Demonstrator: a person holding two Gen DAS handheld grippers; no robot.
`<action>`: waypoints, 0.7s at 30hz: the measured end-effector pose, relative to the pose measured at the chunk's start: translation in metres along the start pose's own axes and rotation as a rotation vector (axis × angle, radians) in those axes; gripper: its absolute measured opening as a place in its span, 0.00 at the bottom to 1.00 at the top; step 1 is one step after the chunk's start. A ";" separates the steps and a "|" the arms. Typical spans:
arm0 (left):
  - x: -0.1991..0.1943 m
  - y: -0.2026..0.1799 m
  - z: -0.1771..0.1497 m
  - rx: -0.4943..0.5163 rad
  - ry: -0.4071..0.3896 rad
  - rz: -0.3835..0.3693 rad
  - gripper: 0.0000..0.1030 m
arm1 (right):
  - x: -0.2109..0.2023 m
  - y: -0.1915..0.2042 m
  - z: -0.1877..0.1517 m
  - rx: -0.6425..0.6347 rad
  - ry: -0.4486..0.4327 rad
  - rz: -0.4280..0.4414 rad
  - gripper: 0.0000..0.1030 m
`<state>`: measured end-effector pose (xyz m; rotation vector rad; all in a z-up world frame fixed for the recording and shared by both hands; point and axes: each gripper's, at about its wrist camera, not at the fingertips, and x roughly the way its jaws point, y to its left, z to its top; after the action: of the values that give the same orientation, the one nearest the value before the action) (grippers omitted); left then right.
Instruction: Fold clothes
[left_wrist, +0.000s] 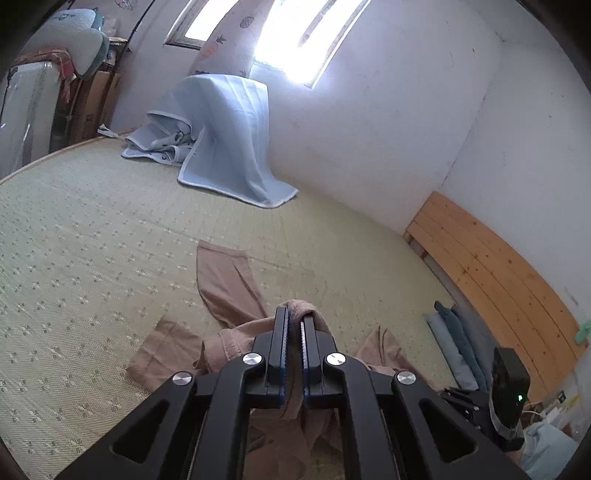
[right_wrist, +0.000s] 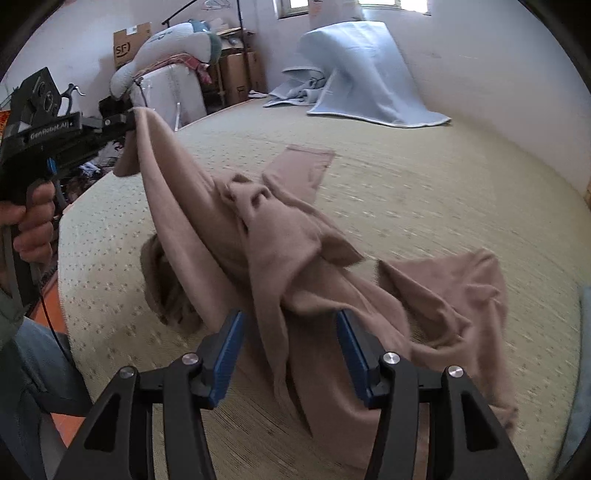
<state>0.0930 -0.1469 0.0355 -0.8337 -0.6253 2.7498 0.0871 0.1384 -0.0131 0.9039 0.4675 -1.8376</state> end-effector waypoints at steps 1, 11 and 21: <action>0.000 0.000 -0.001 0.004 0.006 -0.002 0.05 | 0.001 0.000 0.002 0.005 -0.005 -0.008 0.53; 0.004 0.007 -0.009 0.011 0.049 0.003 0.05 | 0.016 -0.003 0.026 0.059 -0.052 -0.085 0.09; 0.007 0.013 -0.012 0.024 0.063 0.040 0.04 | -0.040 -0.085 0.031 0.374 -0.274 -0.247 0.06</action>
<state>0.0932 -0.1526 0.0169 -0.9329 -0.5681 2.7484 0.0081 0.1792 0.0305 0.8470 0.0636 -2.2850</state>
